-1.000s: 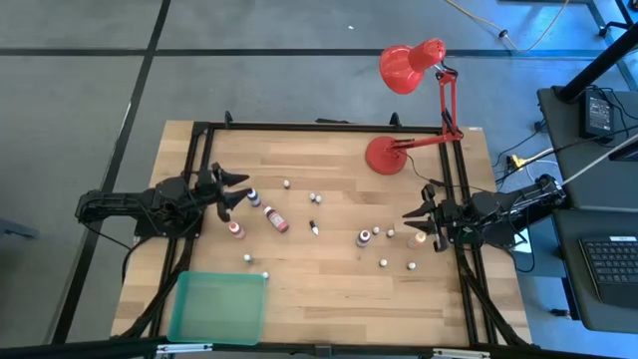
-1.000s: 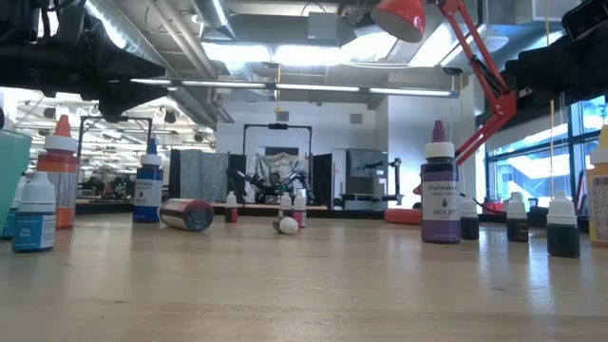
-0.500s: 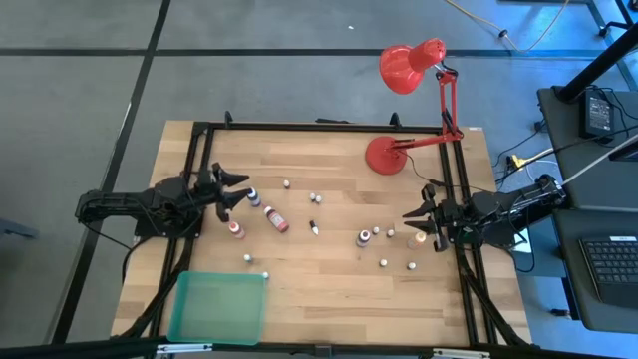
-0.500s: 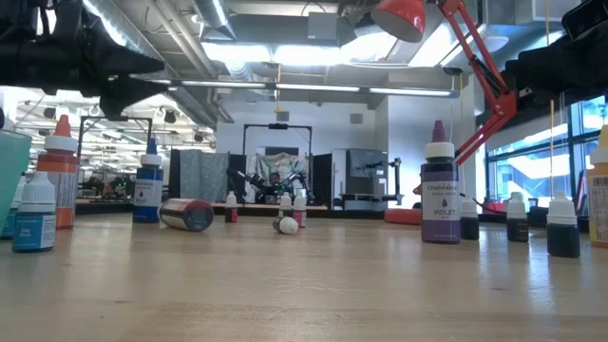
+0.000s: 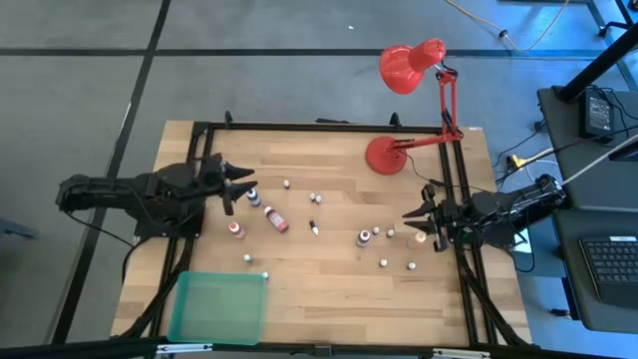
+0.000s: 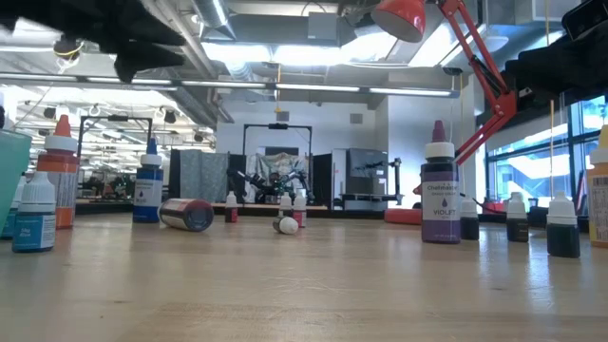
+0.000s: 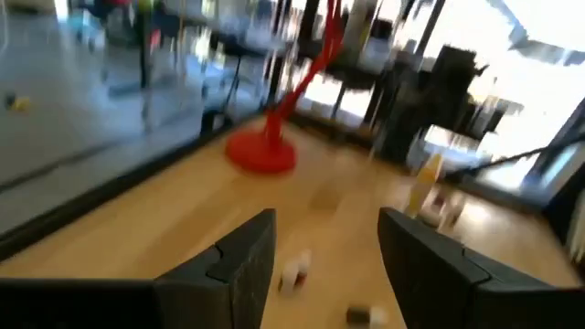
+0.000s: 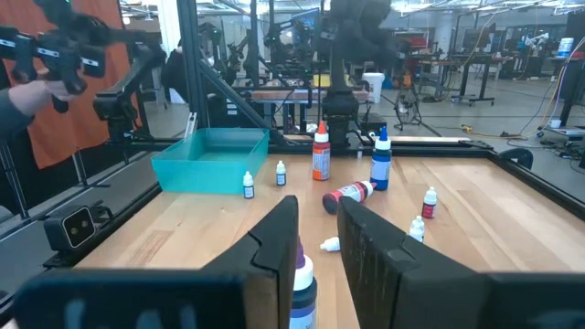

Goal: Pick & Place food coloring
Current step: Put the orange food coloring into the blue bin

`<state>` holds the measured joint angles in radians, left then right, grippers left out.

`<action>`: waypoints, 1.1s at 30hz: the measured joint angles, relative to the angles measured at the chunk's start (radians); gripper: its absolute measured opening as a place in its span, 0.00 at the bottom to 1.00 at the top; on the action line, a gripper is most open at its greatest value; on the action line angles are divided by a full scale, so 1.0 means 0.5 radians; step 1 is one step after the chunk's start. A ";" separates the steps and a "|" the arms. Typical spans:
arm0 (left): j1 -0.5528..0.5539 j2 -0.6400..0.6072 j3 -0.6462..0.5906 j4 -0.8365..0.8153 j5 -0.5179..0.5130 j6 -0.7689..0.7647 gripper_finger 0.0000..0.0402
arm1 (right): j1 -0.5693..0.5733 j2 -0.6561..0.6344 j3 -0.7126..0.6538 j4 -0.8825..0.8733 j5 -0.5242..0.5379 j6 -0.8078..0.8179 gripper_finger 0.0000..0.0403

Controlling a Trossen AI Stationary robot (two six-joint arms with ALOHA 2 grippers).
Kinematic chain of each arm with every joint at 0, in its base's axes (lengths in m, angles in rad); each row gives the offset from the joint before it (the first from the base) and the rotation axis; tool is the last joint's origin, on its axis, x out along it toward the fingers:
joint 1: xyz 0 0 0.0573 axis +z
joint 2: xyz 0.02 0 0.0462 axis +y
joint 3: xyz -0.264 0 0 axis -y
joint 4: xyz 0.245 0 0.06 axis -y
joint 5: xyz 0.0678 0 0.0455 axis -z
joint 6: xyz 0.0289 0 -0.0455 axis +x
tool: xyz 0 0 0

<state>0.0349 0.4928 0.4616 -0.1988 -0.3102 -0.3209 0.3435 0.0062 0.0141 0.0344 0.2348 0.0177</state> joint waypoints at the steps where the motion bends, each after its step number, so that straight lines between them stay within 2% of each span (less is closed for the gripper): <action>1: 0.000 0.118 0.118 -0.140 0.017 -0.019 0.47 | 0.000 0.000 0.000 0.000 0.000 0.000 0.21; 4: -0.001 0.465 0.509 -0.663 0.043 -0.148 0.47 | -0.001 0.000 0.000 0.000 0.000 0.000 0.21; 9: -0.001 0.995 1.145 -1.619 0.038 -0.561 0.47 | -0.001 0.000 0.000 -0.001 0.000 0.000 0.21; 14: -0.001 1.384 1.514 -2.255 0.151 -0.925 0.45 | 0.000 0.000 0.000 0.000 0.000 0.000 0.21; 19: -0.018 1.584 1.545 -2.332 0.354 -1.078 0.45 | 0.000 0.000 0.000 0.000 -0.001 0.000 0.21; 27: -0.032 1.820 1.545 -2.301 0.356 -0.975 0.45 | -0.001 0.000 0.000 0.000 0.000 0.000 0.21; 33: -0.008 1.905 1.545 -2.302 0.347 -0.976 0.47 | -0.001 0.000 0.000 -0.001 -0.001 0.000 0.21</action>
<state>0.0307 1.4454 1.2339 -1.3499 -0.1366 -0.8089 0.3431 0.0061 0.0139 0.0341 0.2344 0.0177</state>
